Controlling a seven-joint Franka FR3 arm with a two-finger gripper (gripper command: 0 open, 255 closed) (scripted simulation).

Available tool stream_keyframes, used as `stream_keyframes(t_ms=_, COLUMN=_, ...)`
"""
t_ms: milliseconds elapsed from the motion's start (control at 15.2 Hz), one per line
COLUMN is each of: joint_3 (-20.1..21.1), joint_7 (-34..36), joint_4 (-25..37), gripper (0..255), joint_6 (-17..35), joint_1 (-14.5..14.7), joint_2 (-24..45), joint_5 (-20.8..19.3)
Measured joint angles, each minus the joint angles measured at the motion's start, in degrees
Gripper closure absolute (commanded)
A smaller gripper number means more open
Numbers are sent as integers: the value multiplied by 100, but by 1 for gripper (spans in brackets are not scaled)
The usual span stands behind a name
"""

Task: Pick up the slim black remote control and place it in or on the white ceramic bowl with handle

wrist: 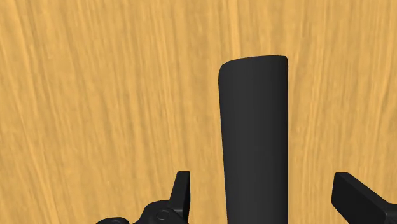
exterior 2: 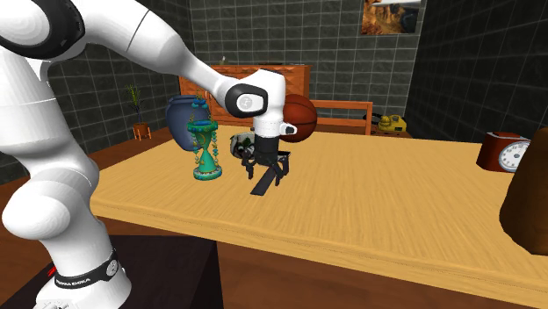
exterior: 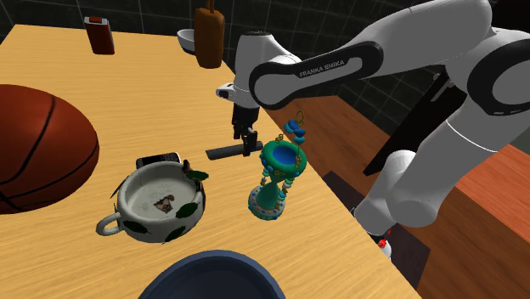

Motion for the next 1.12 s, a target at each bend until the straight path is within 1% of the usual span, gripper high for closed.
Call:
stream_keyframes(t_ms=660, joint_3=-4, joint_7=1, joint_4=11, gripper=255, joint_6=4, joint_1=-3, joint_2=-10, joint_5=-3)
stream_keyframes(t_ms=1122, joint_3=-7, joint_7=18, joint_4=270, gripper=255, joint_6=-453, joint_1=-3, joint_2=-185, joint_5=-5)
